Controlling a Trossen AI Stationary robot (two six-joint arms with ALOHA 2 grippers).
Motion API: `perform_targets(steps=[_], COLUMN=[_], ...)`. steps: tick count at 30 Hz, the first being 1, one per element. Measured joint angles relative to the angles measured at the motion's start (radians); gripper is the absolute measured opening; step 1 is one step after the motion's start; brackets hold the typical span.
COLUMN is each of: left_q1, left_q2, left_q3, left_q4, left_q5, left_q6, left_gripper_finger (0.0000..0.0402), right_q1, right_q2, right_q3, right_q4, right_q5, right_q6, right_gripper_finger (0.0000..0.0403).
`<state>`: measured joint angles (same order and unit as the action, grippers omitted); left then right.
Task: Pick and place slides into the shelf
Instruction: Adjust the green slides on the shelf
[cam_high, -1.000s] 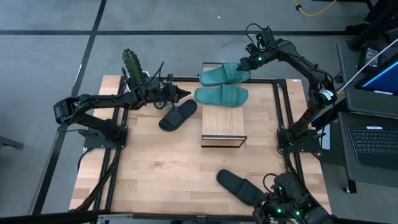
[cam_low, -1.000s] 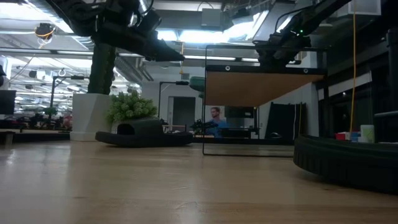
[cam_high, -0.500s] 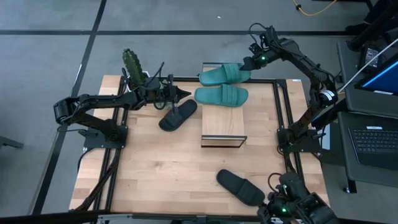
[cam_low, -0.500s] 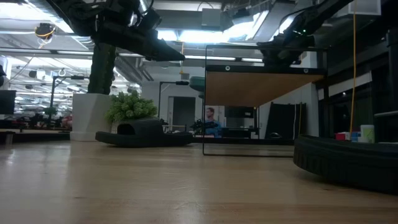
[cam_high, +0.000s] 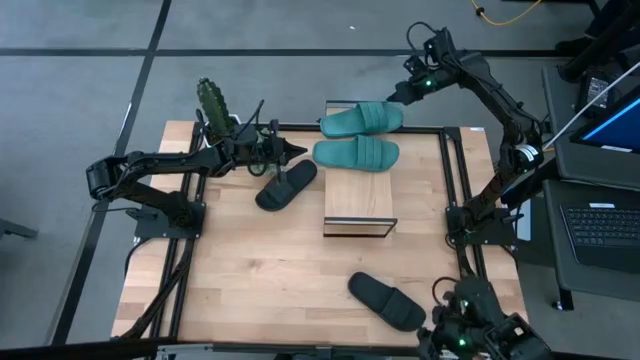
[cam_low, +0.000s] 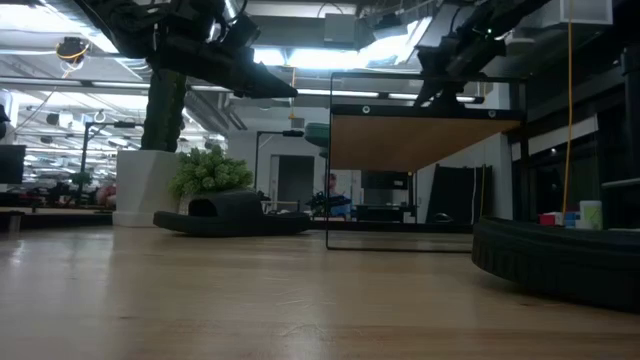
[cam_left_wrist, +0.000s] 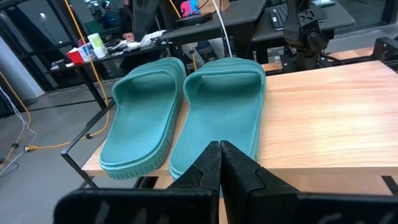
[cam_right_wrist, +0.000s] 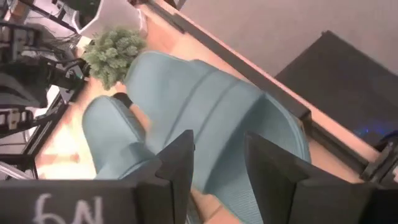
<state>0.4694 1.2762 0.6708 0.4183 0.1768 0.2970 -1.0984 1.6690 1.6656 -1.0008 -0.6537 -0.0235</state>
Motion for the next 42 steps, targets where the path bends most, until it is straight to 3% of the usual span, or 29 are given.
perform_targets(steps=[3, 9, 12, 21, 25, 28, 32, 40, 42], left_q1=[0.0, 0.001, 0.0, 0.0, 0.0, -0.015, -0.04, -0.089, -0.105], left_q2=[0.0, 0.0, 0.0, 0.0, 0.0, 0.0, 0.0, 0.0, 0.0], left_q3=[0.0, 0.0, 0.0, 0.0, 0.0, 0.0, 0.0, 0.059, 0.095], left_q4=[0.0, 0.001, 0.001, 0.001, 0.012, 0.03, 0.049, -0.008, -0.06], left_q5=[0.0, 0.0, 0.0, 0.002, 0.103, 0.166, 0.159, 0.147, 0.146], left_q6=[0.0, 0.0, 0.0, 0.001, 0.02, 0.027, 0.028, 0.027, 0.028], left_gripper_finger=[0.0, 0.0, 0.0, 0.0, 0.0, 0.0, 0.0, 0.0, 0.0], right_q1=[0.043, 0.163, 0.221, 0.343, 0.39, 0.434, 0.488, 0.584, 0.607], right_q2=[-0.022, -0.109, -0.173, -0.488, -0.645, -0.76, -0.892, -1.057, -1.07], right_q3=[0.004, -0.004, -0.038, -0.516, -0.72, -0.848, -0.99, -1.198, -1.226], right_q4=[-0.011, -0.012, 0.02, 0.429, 0.644, 0.769, 0.857, 1.049, 1.051], right_q5=[0.014, 0.22, 0.242, 0.247, 0.248, 0.308, 0.445, 0.468, 0.515], right_q6=[-0.052, -0.12, -0.139, -0.07, -0.017, -0.014, -0.034, -0.081, -0.118], right_gripper_finger=[0.0134, 0.0109, 0.0099, 0.0077, 0.0064, 0.0053, 0.004, 0.0023, 0.0018])
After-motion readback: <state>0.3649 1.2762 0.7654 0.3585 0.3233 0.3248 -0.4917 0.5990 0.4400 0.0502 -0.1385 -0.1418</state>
